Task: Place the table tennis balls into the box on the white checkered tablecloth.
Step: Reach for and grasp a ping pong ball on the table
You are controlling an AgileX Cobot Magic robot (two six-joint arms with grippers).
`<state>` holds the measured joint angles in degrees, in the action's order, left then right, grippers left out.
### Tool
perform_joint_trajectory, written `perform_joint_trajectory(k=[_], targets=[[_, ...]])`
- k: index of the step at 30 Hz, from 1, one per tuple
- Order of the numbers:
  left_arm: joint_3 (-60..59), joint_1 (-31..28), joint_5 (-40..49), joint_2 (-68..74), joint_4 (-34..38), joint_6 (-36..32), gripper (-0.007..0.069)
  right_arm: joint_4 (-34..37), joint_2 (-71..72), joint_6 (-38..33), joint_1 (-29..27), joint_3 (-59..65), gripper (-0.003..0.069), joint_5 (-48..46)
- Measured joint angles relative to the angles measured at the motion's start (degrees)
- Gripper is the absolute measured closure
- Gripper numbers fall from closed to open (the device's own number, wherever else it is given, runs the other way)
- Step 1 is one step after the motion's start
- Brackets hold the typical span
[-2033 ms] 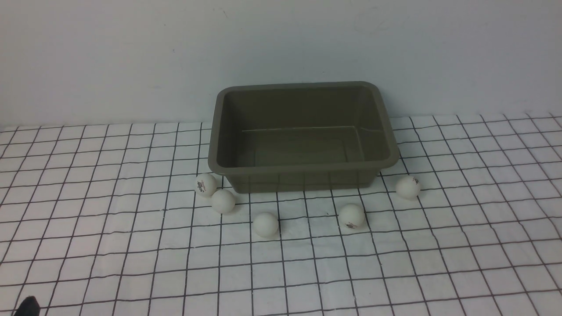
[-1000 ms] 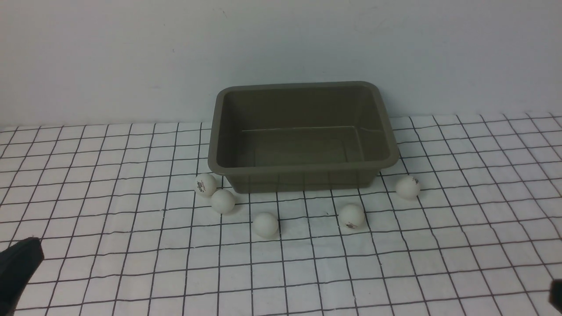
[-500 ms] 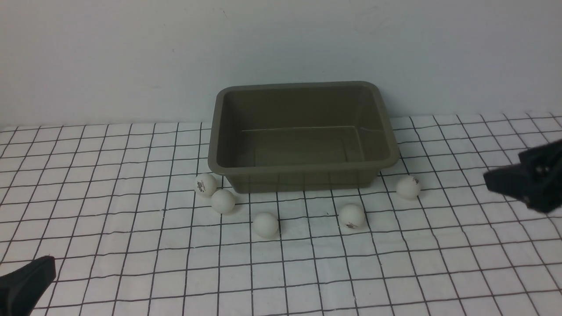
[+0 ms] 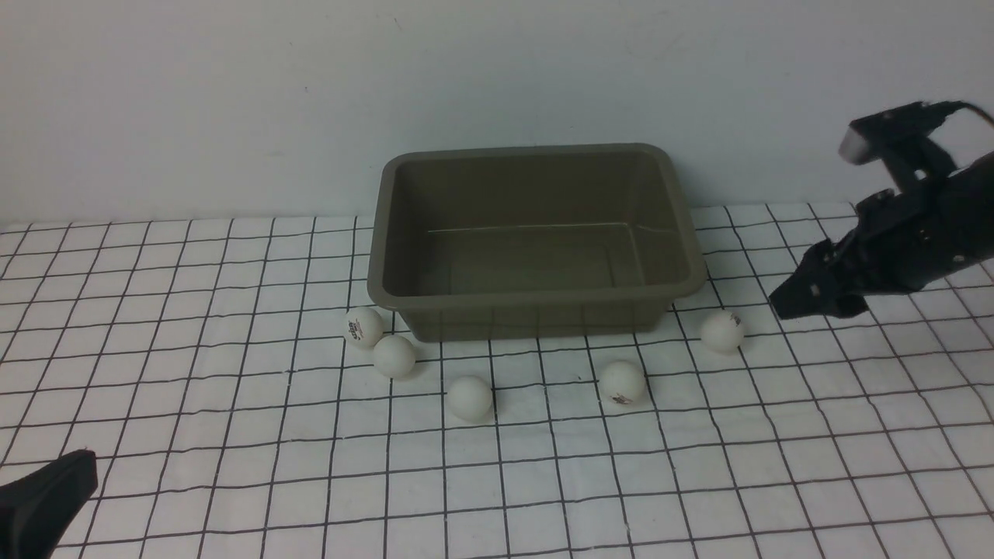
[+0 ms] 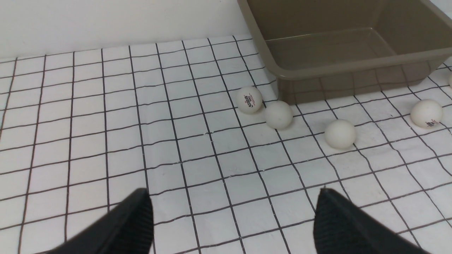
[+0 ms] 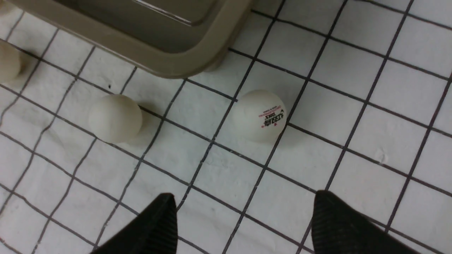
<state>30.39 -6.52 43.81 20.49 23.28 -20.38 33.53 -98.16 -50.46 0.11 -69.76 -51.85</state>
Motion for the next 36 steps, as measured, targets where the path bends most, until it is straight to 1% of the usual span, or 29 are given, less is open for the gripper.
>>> perform_joint_trajectory(k=[3,5,7,8,9,11,15,21,32,33,34,35,36], targets=[[0.00,0.00,-0.50,0.00,0.00,0.00,0.0073,-1.46,-1.78,0.84,3.06,-0.18,0.0197,1.64],[0.00,0.00,-0.50,0.00,0.00,0.00,0.0073,-4.04,-3.36,2.80,5.61,-0.18,0.0197,4.08],[0.00,0.00,-0.50,0.00,0.00,0.00,0.0073,-6.21,-4.40,4.84,6.77,-0.48,0.0197,5.22],[0.00,0.00,-0.50,0.00,0.00,0.00,0.0073,-6.54,-4.55,5.18,6.91,-0.54,0.0197,5.62],[0.00,0.00,-0.36,0.00,0.00,0.00,0.0073,-9.15,-5.94,7.90,7.74,-1.24,0.0197,7.01],[0.00,0.00,-0.05,0.00,0.00,0.12,0.0073,-11.62,-7.62,10.49,8.01,-2.55,0.0197,7.83],[0.00,0.00,1.42,0.00,0.00,0.18,0.0073,-13.93,-10.97,13.23,8.05,-6.61,0.0197,8.37],[0.00,0.00,2.74,0.00,0.53,0.18,0.0073,-14.02,-15.53,13.60,8.05,-11.72,0.0197,5.65],[0.00,0.00,2.88,0.00,0.58,0.18,0.0073,-12.10,-21.28,13.54,8.07,-14.46,0.0197,3.25],[0.00,0.00,2.88,0.00,0.58,0.18,0.0073,-12.08,-21.51,13.54,8.07,-14.46,0.0202,3.39],[0.00,0.00,2.88,0.00,0.58,0.18,0.0073,-12.08,-21.68,13.54,8.07,-14.46,0.0218,3.71],[0.00,0.00,2.88,0.00,0.58,0.18,0.0073,-12.08,-21.73,13.54,8.07,-14.46,0.0251,4.08],[0.00,0.00,2.88,0.00,0.58,0.18,0.0073,-12.08,-21.73,13.54,8.07,-14.46,0.0259,4.08]])
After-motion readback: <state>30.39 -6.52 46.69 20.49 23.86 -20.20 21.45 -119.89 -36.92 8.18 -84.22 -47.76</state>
